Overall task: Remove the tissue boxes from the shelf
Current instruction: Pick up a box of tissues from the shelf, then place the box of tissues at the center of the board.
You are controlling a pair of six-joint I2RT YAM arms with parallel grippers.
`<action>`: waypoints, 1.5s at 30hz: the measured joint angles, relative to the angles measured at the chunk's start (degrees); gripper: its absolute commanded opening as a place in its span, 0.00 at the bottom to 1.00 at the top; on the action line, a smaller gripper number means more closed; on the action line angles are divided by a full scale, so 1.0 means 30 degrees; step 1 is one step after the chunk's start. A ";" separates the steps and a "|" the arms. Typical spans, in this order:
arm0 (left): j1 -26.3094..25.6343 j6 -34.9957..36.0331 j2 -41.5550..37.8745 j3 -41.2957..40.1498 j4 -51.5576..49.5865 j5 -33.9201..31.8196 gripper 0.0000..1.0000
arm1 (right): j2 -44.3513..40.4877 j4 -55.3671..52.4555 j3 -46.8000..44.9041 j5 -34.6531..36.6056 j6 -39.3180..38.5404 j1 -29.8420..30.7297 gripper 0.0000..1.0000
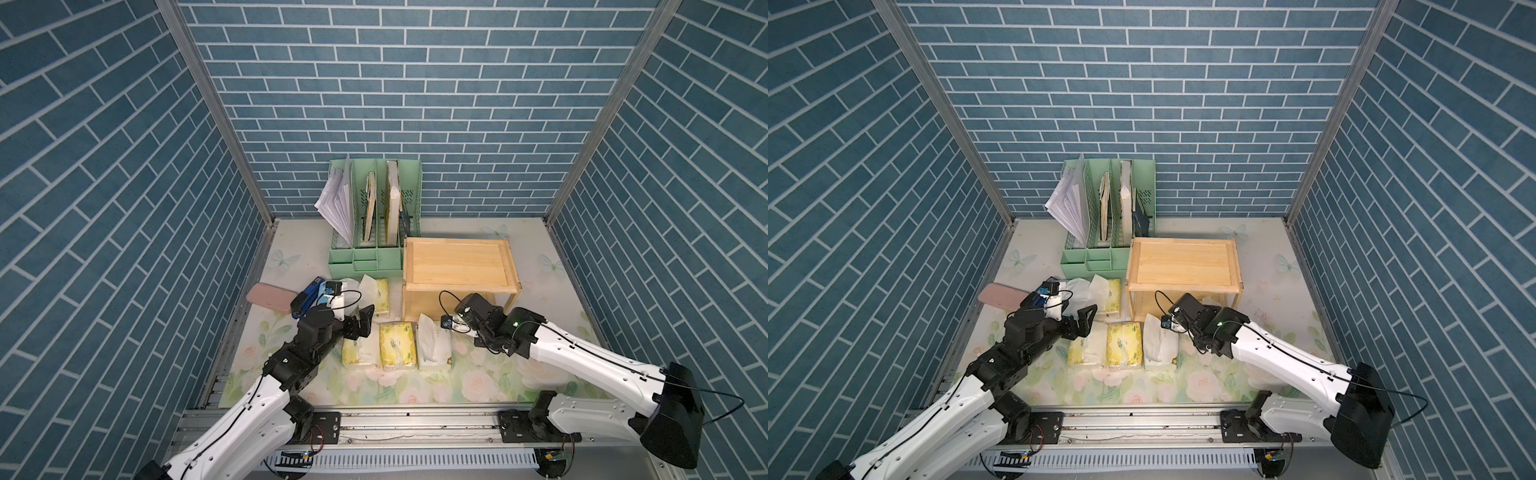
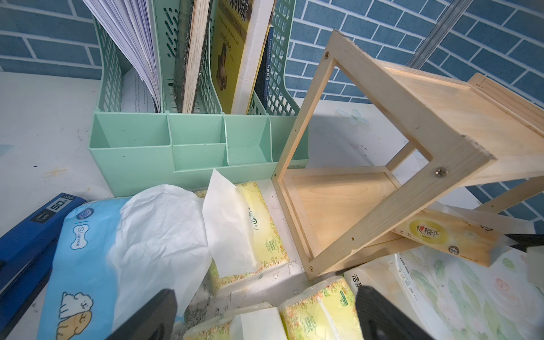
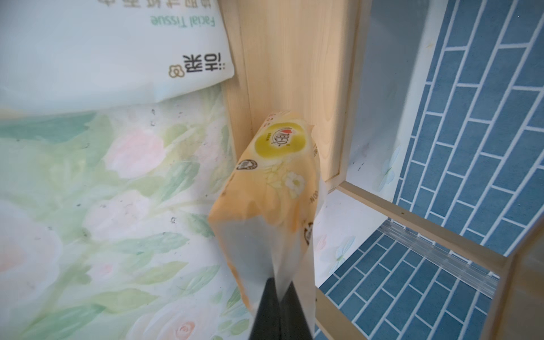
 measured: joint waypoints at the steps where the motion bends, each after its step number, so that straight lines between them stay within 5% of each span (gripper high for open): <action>1: -0.0007 0.0007 0.0007 0.0000 0.0000 0.0000 1.00 | -0.0029 -0.0415 0.0124 -0.0124 0.0211 0.0080 0.00; 25: 0.0000 0.0087 0.0321 0.0007 -0.0036 -0.0306 1.00 | -0.0452 -0.3920 0.0940 -0.1829 0.3985 0.2681 0.00; 43: 0.0000 0.0168 0.0627 0.0007 -0.0073 -0.0350 1.00 | 0.1129 -0.1435 -0.1770 -0.3118 0.4947 0.4364 0.00; 45: 0.0000 0.0160 0.0641 0.0007 -0.0073 -0.0357 1.00 | 0.1173 -0.1173 -0.1770 -0.3191 0.4954 0.4393 0.06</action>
